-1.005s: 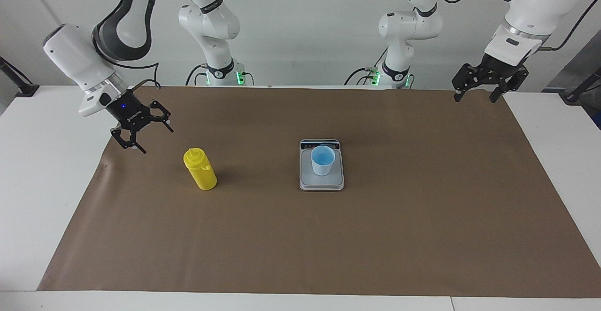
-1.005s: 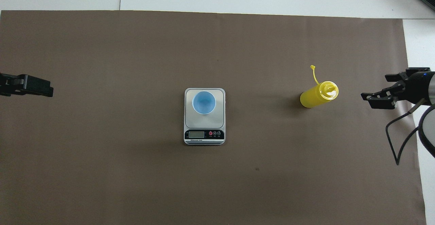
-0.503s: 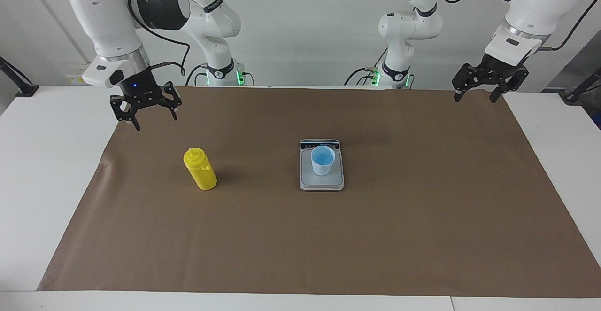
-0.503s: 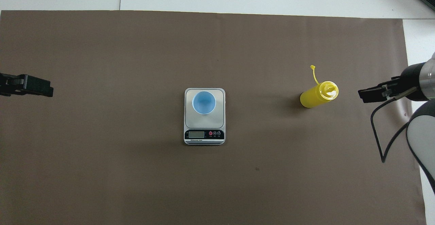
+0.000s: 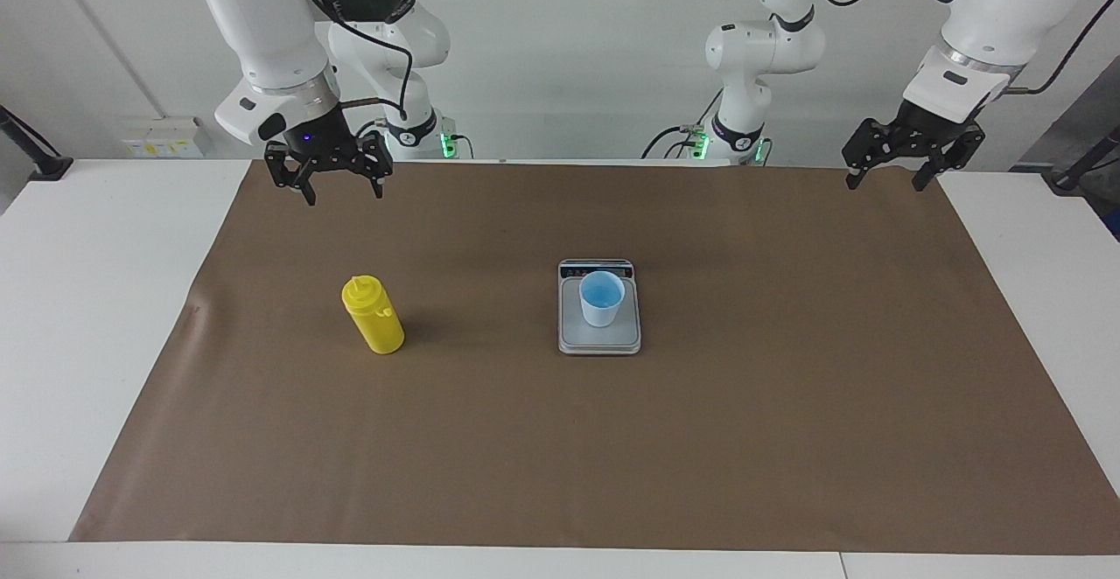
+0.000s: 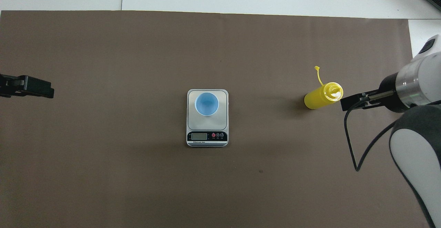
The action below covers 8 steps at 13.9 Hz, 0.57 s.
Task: Pour seasoning into cup on scale with both arms
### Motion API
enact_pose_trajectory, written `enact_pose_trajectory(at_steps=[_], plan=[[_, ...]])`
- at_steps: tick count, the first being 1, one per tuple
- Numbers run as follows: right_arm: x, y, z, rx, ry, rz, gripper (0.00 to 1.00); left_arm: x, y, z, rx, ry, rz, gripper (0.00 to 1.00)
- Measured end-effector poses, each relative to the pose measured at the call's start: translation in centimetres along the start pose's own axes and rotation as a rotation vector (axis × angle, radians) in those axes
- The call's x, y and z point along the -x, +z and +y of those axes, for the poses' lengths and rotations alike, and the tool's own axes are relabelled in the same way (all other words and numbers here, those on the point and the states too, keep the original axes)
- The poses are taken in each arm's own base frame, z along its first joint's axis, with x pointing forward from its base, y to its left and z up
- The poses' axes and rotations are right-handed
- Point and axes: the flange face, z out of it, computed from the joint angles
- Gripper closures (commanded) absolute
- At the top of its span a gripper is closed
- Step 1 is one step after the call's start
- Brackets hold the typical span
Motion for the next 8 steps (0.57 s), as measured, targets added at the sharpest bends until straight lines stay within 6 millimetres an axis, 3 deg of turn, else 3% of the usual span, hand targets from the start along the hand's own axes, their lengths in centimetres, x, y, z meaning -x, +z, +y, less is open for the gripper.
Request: enact_pose_trajectory(at_steps=[8], plan=[[0.43,0.44,0.27,0.001,0.135,-0.043,0.0,0.0,0.0,0.0,0.0,0.0,0.0,0.0]])
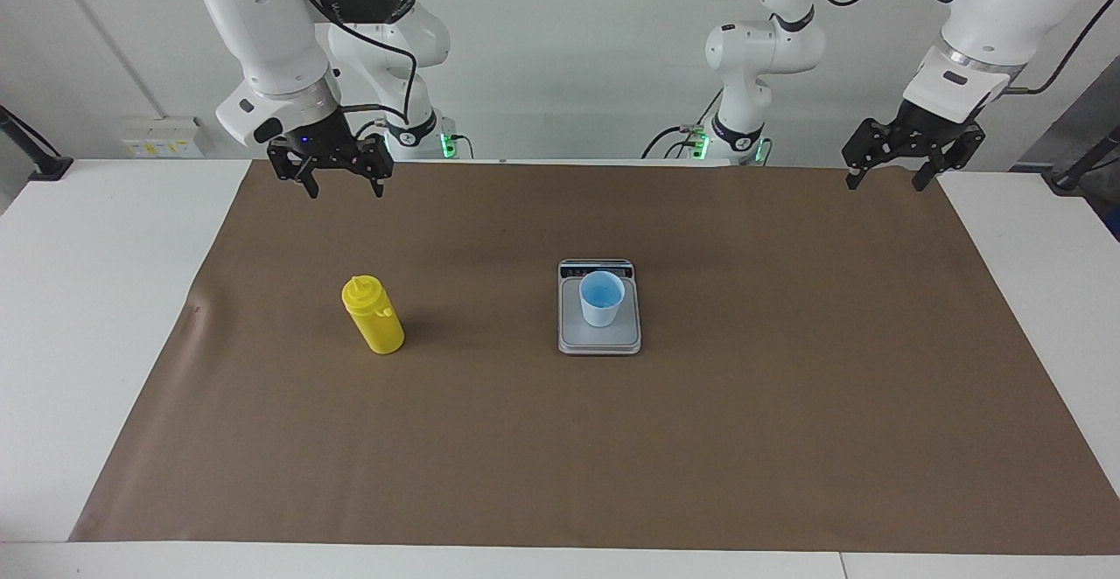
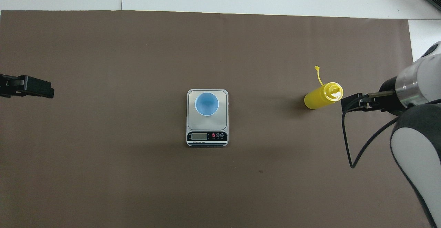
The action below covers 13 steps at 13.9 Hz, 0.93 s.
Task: Pour seasoning into cup on scale with both arms
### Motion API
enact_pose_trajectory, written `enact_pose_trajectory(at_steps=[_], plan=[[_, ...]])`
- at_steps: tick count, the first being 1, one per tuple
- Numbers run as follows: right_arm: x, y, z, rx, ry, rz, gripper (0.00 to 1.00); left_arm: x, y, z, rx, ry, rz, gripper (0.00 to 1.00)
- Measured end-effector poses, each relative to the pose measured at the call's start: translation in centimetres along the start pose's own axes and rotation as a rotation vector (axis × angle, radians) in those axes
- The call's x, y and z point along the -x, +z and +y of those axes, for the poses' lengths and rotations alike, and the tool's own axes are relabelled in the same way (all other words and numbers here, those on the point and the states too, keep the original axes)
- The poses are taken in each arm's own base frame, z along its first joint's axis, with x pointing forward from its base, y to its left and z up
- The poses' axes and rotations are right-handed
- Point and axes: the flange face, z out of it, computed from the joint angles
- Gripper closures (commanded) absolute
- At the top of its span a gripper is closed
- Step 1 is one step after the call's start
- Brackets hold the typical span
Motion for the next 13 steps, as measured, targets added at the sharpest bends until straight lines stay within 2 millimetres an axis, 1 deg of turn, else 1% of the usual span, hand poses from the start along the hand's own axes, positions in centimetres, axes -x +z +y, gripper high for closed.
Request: enact_pose_trajectory(at_steps=[3,6,11,13], plan=[[0.0,-0.4,0.6,-0.002,0.005,0.01,0.0,0.0,0.0,0.0,0.0,0.0,0.0,0.0],[0.3,-1.1,2.2,-0.003,0.023,0.015,0.0,0.0,0.0,0.0,0.0,0.0,0.0,0.0],[0.4,-1.5,2.2,-0.003,0.026,0.021,0.0,0.0,0.0,0.0,0.0,0.0,0.0,0.0],[0.3,-1.6,2.2,-0.004,0.057,0.03,0.0,0.0,0.0,0.0,0.0,0.0,0.0,0.0]])
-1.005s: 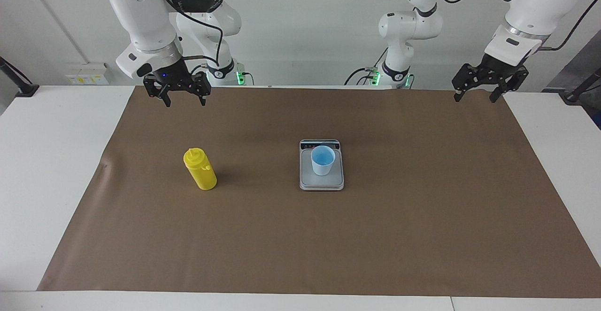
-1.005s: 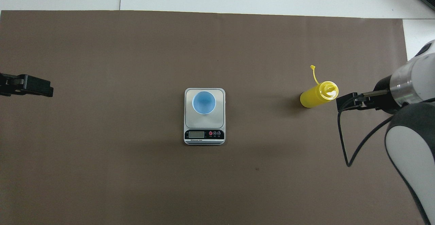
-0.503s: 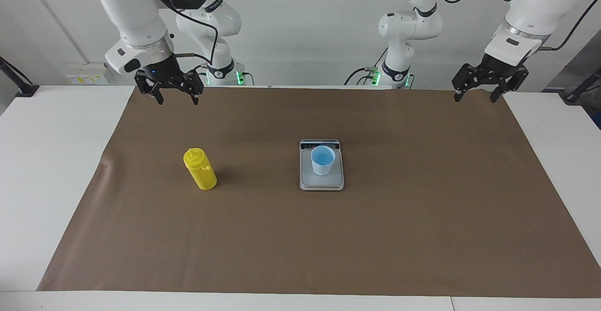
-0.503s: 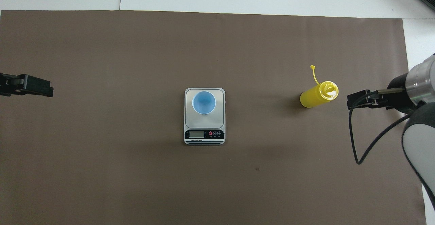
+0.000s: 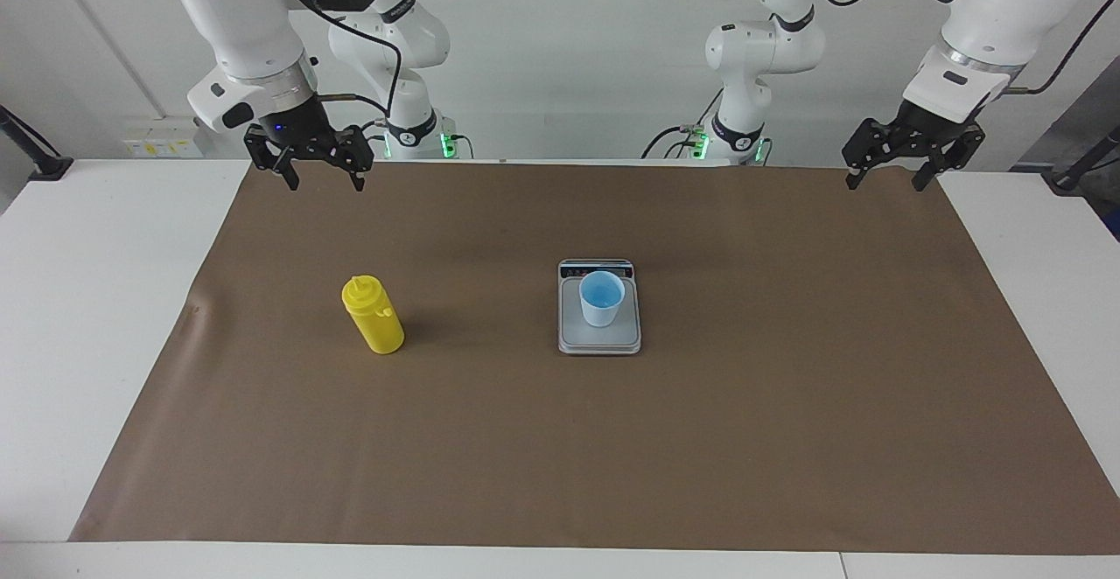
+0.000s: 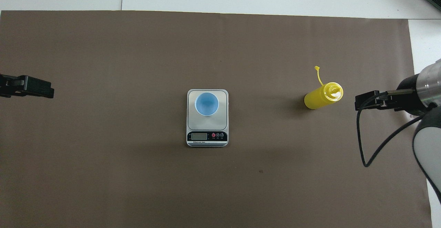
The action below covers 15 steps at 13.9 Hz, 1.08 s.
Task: Pour seasoning into cup on scale with both arms
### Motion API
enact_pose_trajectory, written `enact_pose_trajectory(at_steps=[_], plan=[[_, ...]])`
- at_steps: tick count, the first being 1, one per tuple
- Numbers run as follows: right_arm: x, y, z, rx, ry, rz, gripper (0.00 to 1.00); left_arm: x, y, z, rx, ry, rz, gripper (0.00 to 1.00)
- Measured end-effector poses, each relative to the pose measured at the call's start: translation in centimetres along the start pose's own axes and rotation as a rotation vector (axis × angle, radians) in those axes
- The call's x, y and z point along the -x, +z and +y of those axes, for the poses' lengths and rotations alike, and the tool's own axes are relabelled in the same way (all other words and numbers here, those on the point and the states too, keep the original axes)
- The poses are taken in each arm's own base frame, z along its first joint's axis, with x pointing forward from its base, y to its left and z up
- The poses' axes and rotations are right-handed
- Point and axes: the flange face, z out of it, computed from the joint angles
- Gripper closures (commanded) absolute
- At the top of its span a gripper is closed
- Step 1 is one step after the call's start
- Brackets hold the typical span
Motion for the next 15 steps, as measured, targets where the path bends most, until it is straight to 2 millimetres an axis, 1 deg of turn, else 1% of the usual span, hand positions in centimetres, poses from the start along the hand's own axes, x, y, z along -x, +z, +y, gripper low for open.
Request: enact_pose_trajectory(at_steps=[5,15], plan=[[0.02,-0.04,-0.47,0.0,0.07,0.003,0.0,0.0,0.0,0.0,0.0,0.0,0.0,0.0],[0.02,-0.02,-0.35,0.0,0.077,0.002,0.0,0.0,0.0,0.0,0.0,0.0,0.0,0.0]])
